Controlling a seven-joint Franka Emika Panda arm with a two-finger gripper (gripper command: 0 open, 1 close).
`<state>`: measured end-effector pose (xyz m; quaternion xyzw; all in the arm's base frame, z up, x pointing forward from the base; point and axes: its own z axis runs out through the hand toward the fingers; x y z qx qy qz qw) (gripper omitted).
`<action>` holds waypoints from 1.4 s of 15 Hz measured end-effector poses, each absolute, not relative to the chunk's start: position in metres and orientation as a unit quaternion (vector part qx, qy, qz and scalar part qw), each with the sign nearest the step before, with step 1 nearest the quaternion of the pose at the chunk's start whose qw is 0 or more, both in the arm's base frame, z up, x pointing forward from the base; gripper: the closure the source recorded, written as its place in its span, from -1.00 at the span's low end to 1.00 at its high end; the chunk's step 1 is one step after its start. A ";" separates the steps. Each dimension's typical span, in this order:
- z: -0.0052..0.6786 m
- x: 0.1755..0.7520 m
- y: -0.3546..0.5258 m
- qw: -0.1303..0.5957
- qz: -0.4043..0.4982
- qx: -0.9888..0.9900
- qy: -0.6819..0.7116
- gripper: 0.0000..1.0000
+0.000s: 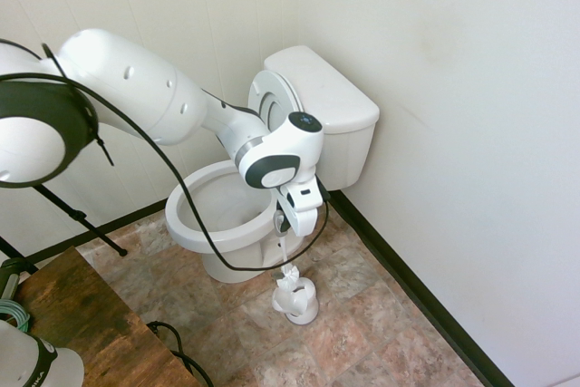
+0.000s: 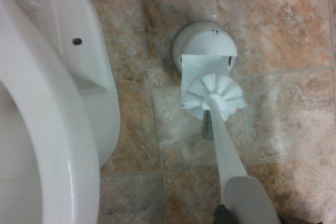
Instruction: Clean the toilet
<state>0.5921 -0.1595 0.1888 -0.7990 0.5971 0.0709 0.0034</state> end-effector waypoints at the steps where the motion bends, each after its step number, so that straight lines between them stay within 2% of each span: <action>1: 0.175 0.597 -0.164 0.003 0.076 -0.797 0.600 1.00; 7: 0.097 0.619 -0.186 -0.006 0.110 -0.785 0.609 1.00; 21: -0.013 0.671 -0.221 0.007 0.156 -0.756 0.636 1.00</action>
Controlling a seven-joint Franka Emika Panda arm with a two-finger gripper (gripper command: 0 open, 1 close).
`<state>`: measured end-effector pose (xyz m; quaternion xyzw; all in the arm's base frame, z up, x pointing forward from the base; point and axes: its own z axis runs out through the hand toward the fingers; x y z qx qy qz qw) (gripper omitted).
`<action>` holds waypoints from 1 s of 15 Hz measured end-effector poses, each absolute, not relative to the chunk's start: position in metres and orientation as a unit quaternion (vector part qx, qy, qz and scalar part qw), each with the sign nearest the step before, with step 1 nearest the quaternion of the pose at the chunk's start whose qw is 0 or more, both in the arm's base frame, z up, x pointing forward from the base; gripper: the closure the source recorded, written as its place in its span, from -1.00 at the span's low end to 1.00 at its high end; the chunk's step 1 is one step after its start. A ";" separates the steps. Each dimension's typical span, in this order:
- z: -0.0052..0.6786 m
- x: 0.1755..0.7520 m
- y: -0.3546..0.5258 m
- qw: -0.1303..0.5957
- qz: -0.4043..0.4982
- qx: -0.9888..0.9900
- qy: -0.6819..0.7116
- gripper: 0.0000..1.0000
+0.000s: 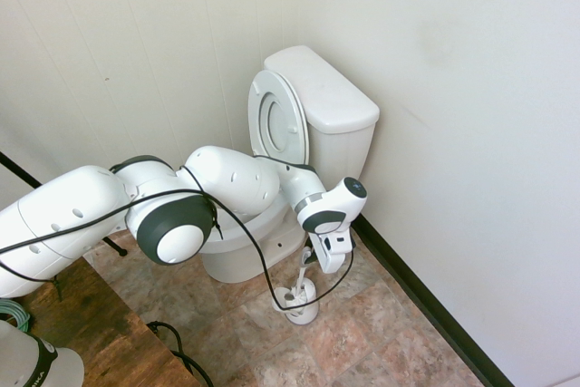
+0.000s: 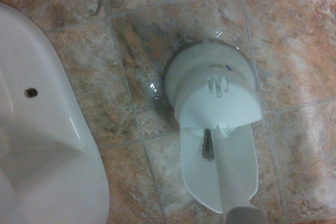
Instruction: Clean the toilet
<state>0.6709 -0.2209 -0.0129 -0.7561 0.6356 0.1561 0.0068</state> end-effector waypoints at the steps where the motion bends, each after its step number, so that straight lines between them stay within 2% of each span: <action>1: -0.017 0.674 -0.221 0.007 0.159 -0.754 0.637 1.00; 15: -0.031 0.679 -0.236 0.002 0.181 -0.734 0.654 1.00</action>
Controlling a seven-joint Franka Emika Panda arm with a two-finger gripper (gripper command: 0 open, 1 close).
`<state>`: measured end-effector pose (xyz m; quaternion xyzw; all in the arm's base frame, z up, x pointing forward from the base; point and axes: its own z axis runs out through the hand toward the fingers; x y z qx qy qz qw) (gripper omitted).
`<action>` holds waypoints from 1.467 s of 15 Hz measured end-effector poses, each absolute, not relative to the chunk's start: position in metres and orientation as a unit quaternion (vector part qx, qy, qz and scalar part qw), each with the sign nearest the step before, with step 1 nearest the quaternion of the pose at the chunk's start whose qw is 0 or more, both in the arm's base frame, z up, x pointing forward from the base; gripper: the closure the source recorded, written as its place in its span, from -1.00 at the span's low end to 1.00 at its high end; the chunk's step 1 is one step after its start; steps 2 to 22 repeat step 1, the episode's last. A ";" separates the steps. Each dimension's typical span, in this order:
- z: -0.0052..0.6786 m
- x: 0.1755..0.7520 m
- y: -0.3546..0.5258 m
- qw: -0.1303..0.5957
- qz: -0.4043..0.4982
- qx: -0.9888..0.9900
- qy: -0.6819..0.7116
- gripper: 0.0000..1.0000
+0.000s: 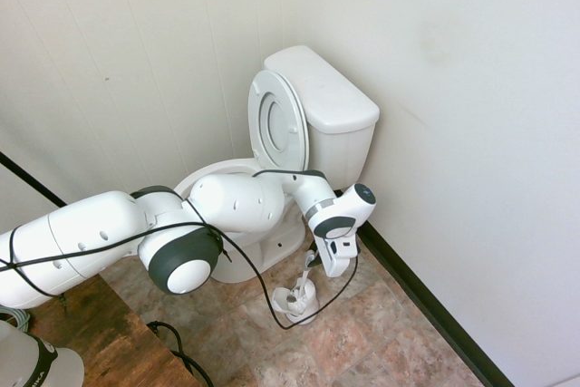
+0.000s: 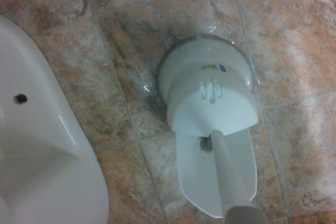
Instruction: Clean the toilet
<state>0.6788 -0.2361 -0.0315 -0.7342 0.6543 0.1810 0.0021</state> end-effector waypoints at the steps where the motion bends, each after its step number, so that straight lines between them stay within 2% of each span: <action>1: -0.031 0.679 -0.235 0.002 0.181 -0.732 0.656 1.00; 22: -0.031 0.679 -0.235 0.002 0.181 -0.732 0.656 1.00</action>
